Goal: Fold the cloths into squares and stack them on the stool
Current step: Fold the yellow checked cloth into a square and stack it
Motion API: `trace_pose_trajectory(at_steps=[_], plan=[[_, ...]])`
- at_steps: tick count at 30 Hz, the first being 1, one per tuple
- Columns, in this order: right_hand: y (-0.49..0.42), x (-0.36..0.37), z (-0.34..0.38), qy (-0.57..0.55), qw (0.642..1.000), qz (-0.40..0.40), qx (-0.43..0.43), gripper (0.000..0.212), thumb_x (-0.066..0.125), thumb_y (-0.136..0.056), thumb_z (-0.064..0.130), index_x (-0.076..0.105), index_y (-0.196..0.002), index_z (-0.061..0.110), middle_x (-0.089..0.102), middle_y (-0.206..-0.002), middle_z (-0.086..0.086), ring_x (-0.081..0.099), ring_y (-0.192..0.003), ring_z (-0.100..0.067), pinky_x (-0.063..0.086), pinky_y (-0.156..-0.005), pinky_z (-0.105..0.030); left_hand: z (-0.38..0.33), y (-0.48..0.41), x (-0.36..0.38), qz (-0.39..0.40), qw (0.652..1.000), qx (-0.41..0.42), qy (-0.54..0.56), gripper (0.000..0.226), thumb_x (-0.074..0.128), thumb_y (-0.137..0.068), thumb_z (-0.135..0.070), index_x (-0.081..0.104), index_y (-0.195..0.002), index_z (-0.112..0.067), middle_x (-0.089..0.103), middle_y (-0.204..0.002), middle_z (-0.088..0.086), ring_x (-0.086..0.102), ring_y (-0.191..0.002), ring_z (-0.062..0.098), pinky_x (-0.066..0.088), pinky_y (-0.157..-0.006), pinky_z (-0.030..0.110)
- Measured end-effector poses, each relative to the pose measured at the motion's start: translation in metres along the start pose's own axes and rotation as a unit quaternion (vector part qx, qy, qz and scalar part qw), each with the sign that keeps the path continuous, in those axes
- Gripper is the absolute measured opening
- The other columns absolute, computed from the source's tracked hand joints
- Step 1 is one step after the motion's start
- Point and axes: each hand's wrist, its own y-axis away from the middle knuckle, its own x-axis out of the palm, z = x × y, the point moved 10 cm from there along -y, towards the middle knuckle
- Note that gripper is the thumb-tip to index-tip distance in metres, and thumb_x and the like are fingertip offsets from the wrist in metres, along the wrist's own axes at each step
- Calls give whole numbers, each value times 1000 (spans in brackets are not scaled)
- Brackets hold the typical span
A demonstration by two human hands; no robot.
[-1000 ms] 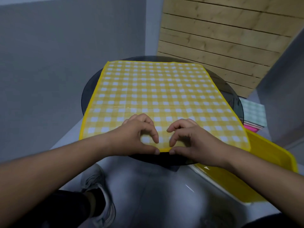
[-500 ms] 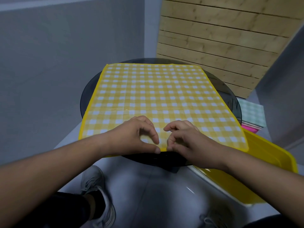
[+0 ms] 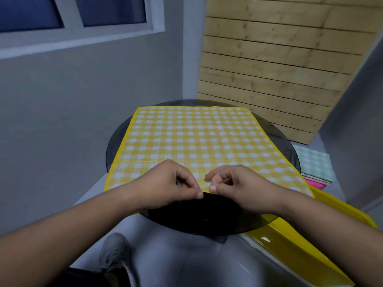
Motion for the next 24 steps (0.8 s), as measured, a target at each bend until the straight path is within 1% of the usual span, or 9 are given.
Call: trace_pose_trajectory(at_steps=[2,3,6,9,12,16,20,22,24], plan=[[1,-7,6,-11,1000,-26,-4,18,68,-90,23,68,-75,15,70,-110,-5,66,-102,-15,51,-87,-34,-4,-1,-5,-10,1000,6,-7,9,83,-79,-31,80,-76,-24,74,-77,4,60,-65,12,50,-64,33],[2,-13,9,-10,999,-49,-7,18,69,-89,27,69,-76,15,71,-107,-6,67,-100,-18,51,-89,-39,-7,-2,-8,-16,1000,9,-9,9,83,-79,-31,80,-76,-23,74,-77,4,59,-64,10,49,-64,31],[7,-36,18,19,991,-131,-27,23,70,-79,49,69,-81,26,71,-101,9,66,-98,-6,53,-90,-38,-18,-4,-19,-31,999,17,-20,9,81,-81,-29,80,-77,-21,74,-77,3,58,-64,6,48,-63,27],[13,-52,29,91,976,-188,-67,37,60,-70,67,67,-85,34,67,-97,18,59,-100,2,50,-88,-30,-35,-10,-34,-45,998,33,-32,7,80,-83,-25,80,-78,-20,76,-78,-1,63,-68,5,49,-64,22],[16,-69,38,155,953,-238,-108,36,58,-74,67,67,-85,33,65,-93,18,57,-97,-1,47,-87,-27,-53,-21,-54,-67,995,50,-62,7,80,-83,-25,80,-78,-19,76,-78,-6,66,-72,2,47,-65,13],[5,-89,42,277,904,-297,-135,37,50,-84,63,66,-83,30,64,-89,14,58,-94,-12,46,-83,-32,-76,-44,-79,-86,978,71,-174,10,81,-81,-31,80,-79,-22,74,-77,-9,65,-73,1,48,-67,16],[-15,-116,48,412,827,-357,-137,36,47,-89,52,68,-79,25,63,-84,7,58,-86,-23,41,-75,-34,-92,-69,-101,-127,938,81,-312,12,77,-82,-39,78,-83,-27,74,-83,-11,65,-79,5,48,-69,25],[-29,-128,47,444,808,-364,-132,36,45,-91,49,67,-78,23,62,-82,5,57,-84,-24,38,-74,-35,-92,-85,-110,-152,915,79,-365,13,73,-85,-42,76,-86,-29,74,-89,-11,66,-87,11,48,-75,28],[-44,-138,38,451,805,-367,-119,35,43,-91,47,66,-78,24,62,-80,6,57,-84,-24,37,-75,-36,-85,-102,-115,-177,888,71,-418,16,65,-90,-43,73,-91,-29,73,-98,-9,64,-96,16,43,-83,31]])
